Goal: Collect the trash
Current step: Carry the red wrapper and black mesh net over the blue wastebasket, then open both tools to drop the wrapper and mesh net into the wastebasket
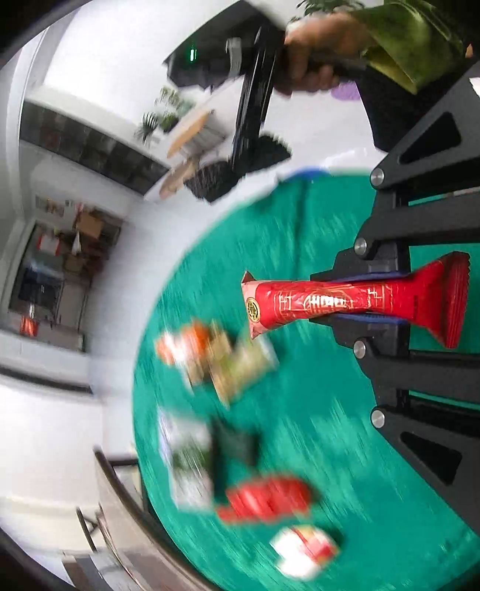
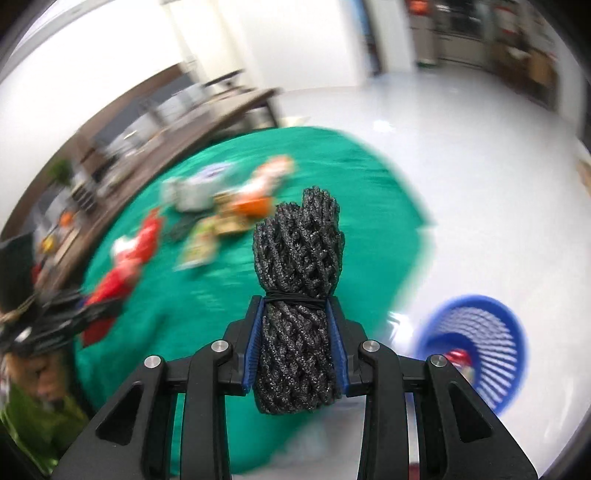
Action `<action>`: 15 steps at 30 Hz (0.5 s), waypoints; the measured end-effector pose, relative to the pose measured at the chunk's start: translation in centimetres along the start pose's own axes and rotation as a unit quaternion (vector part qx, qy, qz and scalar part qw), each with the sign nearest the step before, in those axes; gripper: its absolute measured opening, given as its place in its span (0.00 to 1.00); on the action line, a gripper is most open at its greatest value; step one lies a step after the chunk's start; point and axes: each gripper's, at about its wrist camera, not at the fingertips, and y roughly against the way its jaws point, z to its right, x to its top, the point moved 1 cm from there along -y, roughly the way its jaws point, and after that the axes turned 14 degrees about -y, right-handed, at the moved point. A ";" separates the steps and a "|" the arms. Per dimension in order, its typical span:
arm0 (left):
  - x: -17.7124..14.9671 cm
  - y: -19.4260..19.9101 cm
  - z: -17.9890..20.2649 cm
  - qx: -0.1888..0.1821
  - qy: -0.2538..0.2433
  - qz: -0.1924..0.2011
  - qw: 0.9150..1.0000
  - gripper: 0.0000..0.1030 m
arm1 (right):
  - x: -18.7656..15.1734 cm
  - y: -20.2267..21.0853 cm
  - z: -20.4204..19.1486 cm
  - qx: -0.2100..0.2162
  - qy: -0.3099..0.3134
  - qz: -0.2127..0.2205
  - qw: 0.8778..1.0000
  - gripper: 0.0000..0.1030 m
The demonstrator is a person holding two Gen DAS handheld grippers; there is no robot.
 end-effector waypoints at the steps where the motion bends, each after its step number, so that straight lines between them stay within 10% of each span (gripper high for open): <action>1: 1.3 -1.0 1.5 -0.014 -0.008 0.001 1.000 0.13 | 0.6 0.5 1.9 -0.022 -0.008 0.005 1.000 0.32; 8: 7.7 -10.2 11.7 -0.076 -0.048 -0.014 0.996 0.13 | 3.4 1.7 13.6 -0.122 -0.059 0.014 0.991 0.32; 15: 9.6 -20.6 17.3 -0.105 -0.047 -0.048 0.992 0.13 | 1.7 0.5 22.4 -0.133 -0.123 -0.005 0.983 0.32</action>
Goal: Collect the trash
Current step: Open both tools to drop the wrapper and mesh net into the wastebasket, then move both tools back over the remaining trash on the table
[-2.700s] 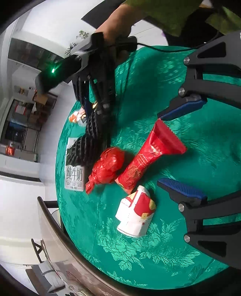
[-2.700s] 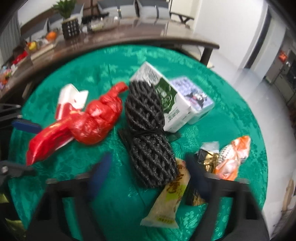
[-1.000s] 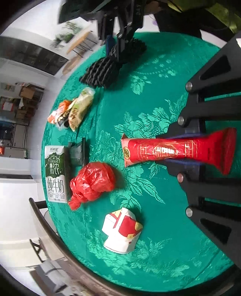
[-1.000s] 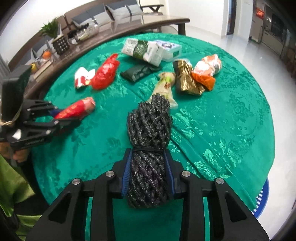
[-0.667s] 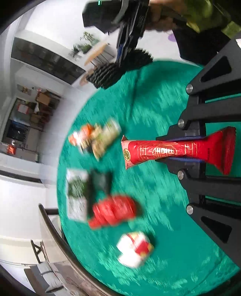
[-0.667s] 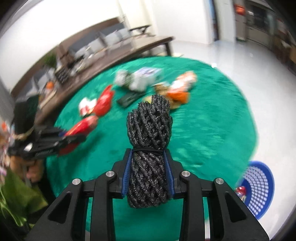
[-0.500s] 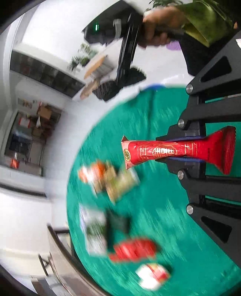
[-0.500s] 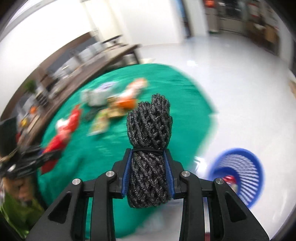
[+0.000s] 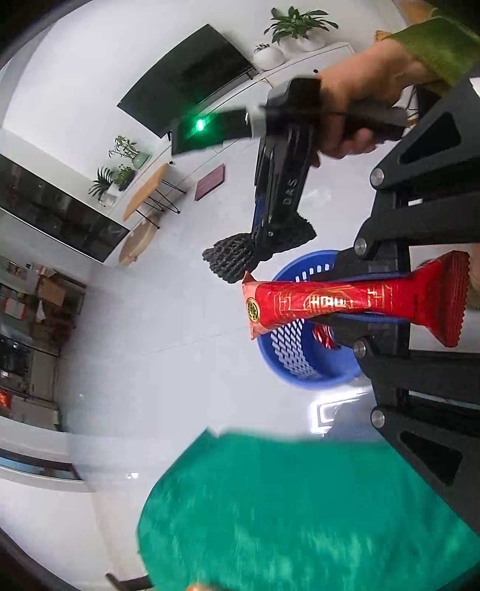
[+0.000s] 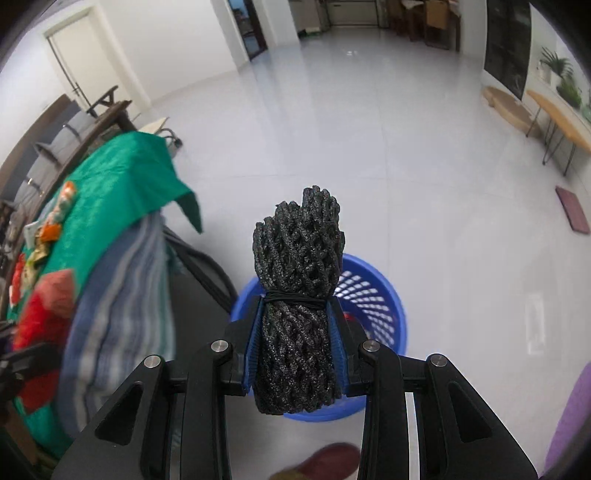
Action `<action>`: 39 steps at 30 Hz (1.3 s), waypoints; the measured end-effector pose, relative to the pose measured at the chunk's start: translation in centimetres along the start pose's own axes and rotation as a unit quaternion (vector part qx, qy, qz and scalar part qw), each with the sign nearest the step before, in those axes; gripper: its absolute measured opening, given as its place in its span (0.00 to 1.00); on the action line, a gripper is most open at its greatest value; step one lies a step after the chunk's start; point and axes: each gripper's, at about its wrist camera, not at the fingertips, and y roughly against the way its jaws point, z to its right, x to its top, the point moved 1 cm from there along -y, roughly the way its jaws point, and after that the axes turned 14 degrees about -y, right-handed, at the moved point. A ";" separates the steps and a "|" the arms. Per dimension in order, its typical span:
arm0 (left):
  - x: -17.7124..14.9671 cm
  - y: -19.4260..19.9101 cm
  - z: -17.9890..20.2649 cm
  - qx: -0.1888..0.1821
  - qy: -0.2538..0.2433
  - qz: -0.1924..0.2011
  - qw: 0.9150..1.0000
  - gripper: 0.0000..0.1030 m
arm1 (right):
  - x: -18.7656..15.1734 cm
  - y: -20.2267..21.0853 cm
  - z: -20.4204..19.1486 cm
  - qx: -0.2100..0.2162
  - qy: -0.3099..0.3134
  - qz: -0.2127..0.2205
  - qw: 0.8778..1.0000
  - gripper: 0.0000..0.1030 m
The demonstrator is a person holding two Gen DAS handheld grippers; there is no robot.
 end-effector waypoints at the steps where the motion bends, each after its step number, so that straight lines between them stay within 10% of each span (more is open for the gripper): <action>1: 0.2 -1.3 -0.1 -0.001 0.005 -0.004 1.000 0.13 | 0.2 -0.2 0.4 0.000 0.001 -0.002 1.000 0.32; 15: 0.0 -9.4 -1.0 -0.008 0.026 -0.038 0.999 0.14 | 0.9 -3.5 3.6 0.001 -0.035 -0.043 0.998 0.34; 19: 0.4 -10.8 -1.2 0.001 0.032 -0.042 0.999 0.55 | 0.9 -4.0 4.3 0.006 -0.043 -0.045 0.998 0.53; 22: 0.8 -10.2 -1.4 0.010 0.034 -0.034 0.999 0.55 | 1.1 -3.7 4.9 0.007 -0.055 -0.037 0.998 0.58; 29: 1.0 -4.5 0.3 0.024 0.011 0.004 1.000 0.56 | 2.2 -0.8 4.4 -0.022 -0.061 0.025 0.998 0.97; 39: -2.6 8.5 1.6 0.077 -0.022 0.050 0.996 0.69 | 2.1 5.3 -2.5 -0.051 0.017 0.139 0.989 0.98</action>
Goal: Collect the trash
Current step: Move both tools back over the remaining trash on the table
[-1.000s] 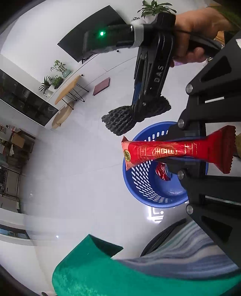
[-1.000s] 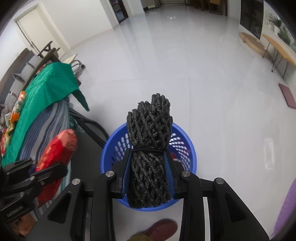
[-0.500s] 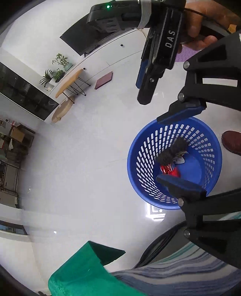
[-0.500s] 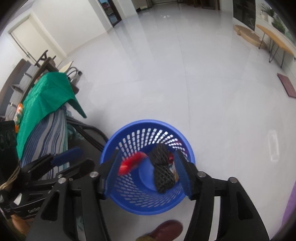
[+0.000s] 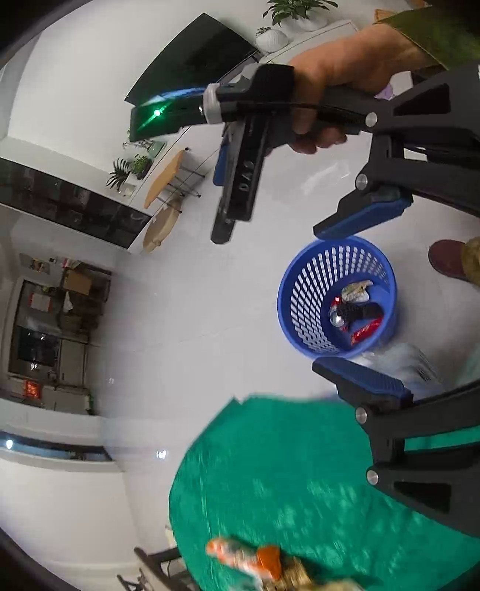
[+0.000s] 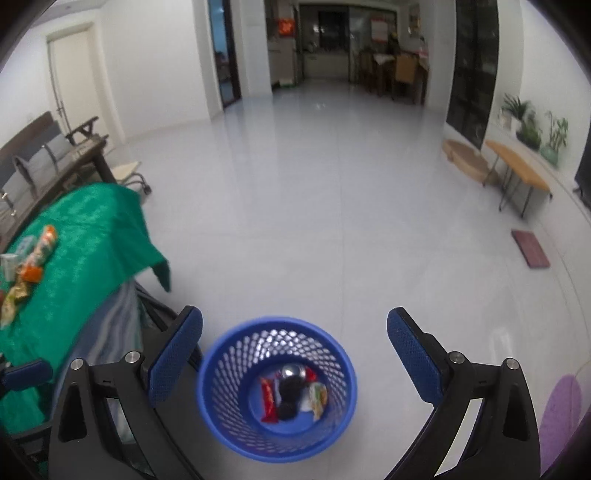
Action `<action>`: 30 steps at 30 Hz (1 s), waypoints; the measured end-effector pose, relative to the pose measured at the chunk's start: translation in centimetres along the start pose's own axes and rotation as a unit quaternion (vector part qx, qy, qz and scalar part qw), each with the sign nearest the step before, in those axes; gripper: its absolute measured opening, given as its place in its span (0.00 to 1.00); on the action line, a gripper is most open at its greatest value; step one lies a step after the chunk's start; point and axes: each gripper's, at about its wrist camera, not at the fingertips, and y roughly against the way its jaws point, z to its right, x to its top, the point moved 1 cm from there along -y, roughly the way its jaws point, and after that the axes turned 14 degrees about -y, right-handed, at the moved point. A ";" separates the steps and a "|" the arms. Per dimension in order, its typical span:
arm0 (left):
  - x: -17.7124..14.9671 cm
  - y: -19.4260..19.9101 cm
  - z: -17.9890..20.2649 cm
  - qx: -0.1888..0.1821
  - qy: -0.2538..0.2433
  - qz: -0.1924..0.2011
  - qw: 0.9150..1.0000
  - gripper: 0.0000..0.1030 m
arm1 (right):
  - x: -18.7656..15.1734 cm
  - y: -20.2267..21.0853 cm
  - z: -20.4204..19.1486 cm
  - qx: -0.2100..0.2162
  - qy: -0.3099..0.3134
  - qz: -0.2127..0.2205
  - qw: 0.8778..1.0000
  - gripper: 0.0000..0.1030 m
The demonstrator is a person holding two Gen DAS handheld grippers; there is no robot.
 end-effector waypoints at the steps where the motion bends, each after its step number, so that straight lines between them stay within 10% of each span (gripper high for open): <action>1: -0.8 1.1 -0.6 0.012 0.003 0.002 1.000 0.71 | -0.1 1.1 -1.1 0.011 0.004 0.011 1.000 0.98; 16: -13.3 10.4 -13.2 0.223 0.099 -0.039 0.969 0.71 | -10.5 6.2 -19.3 0.170 0.109 -0.010 0.979 0.99; 30: -18.8 13.2 -17.3 0.253 0.125 -0.045 0.958 0.71 | -19.0 6.0 -27.8 0.171 0.230 -0.021 0.958 0.99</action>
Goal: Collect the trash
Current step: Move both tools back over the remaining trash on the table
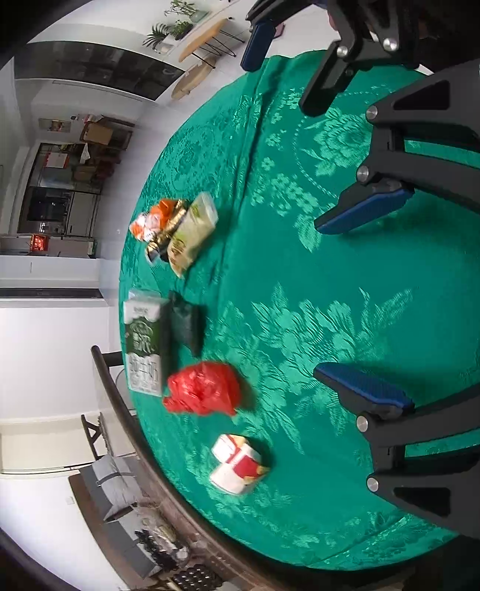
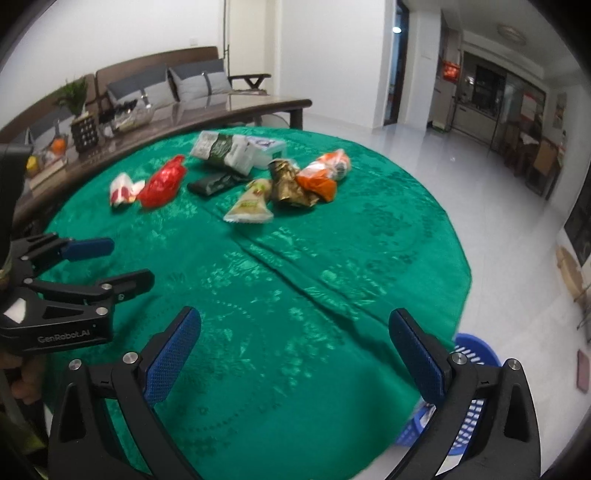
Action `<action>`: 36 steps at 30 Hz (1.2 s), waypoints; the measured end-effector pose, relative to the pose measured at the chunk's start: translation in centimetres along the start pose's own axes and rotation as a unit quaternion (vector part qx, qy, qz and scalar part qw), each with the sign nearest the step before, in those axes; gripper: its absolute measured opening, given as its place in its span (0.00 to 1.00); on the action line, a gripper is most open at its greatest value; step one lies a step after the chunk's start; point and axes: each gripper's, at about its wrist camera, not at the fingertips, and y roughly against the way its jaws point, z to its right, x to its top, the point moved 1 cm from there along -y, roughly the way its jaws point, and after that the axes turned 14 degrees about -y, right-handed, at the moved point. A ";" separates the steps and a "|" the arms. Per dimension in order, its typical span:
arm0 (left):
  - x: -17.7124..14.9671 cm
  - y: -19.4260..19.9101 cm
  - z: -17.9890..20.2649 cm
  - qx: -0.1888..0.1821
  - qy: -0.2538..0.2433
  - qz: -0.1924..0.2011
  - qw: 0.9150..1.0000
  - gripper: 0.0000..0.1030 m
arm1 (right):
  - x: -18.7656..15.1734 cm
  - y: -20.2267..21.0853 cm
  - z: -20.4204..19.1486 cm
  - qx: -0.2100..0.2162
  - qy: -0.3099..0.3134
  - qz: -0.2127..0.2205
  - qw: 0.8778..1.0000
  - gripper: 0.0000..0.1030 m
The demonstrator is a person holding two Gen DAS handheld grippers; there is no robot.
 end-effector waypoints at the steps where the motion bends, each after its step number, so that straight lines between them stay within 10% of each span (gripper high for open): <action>1: -0.2 0.0 -0.2 -0.003 0.004 0.000 1.000 0.71 | -0.1 -0.4 -0.3 -0.001 0.005 -0.001 1.000 0.99; 18: -1.3 0.3 -2.7 -0.040 0.054 0.004 0.998 0.71 | -1.4 -3.2 -0.8 0.005 0.009 -0.033 0.999 0.99; 28: -0.1 2.0 -13.1 0.059 0.188 0.028 0.980 0.71 | -1.3 -3.4 -0.9 0.004 0.009 -0.032 0.999 1.00; 36: 2.6 -4.2 -16.0 0.073 0.156 -0.049 0.984 0.71 | -1.3 -3.4 -1.0 0.002 0.010 -0.030 0.999 1.00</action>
